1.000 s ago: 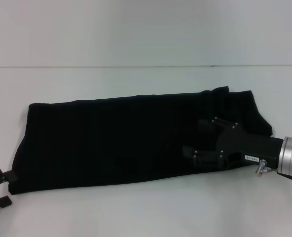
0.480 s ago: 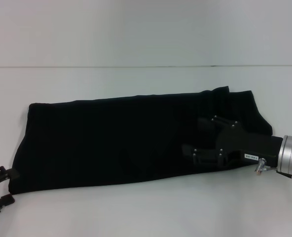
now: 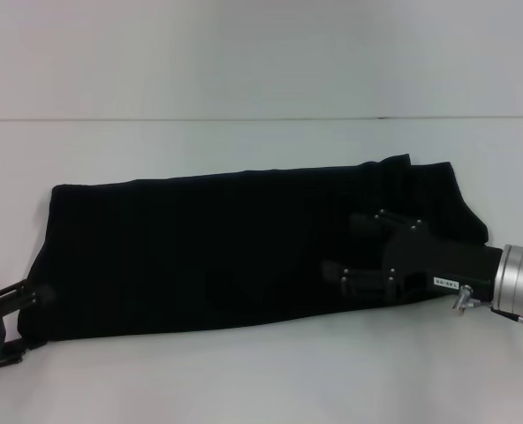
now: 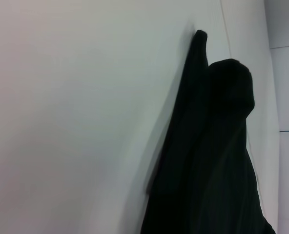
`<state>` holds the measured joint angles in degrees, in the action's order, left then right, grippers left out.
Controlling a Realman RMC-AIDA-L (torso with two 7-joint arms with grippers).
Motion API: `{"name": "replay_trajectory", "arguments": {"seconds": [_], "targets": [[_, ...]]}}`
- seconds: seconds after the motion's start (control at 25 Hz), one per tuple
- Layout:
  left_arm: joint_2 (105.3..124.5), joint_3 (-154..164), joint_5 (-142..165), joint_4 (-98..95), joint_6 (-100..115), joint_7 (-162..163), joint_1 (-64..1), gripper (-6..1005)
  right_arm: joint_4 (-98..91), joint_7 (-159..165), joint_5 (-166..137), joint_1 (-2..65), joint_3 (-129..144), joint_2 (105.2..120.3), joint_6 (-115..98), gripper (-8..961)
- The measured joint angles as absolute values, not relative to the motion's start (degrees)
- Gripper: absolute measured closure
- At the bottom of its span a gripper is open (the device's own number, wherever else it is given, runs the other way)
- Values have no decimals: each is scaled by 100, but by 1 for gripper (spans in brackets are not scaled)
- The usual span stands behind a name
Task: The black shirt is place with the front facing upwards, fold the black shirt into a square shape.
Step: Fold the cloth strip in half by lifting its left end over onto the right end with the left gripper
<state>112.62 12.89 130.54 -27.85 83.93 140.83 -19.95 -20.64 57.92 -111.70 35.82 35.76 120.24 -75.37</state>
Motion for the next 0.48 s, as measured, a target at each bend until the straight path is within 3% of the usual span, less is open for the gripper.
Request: {"name": "replay_trajectory", "arguments": {"seconds": [0.48], "targets": [[11210,1513,13070,-2801,8379,14275,-2184,281,-2055,5792,-11170,3603,3568,12023,-7576,11]]}}
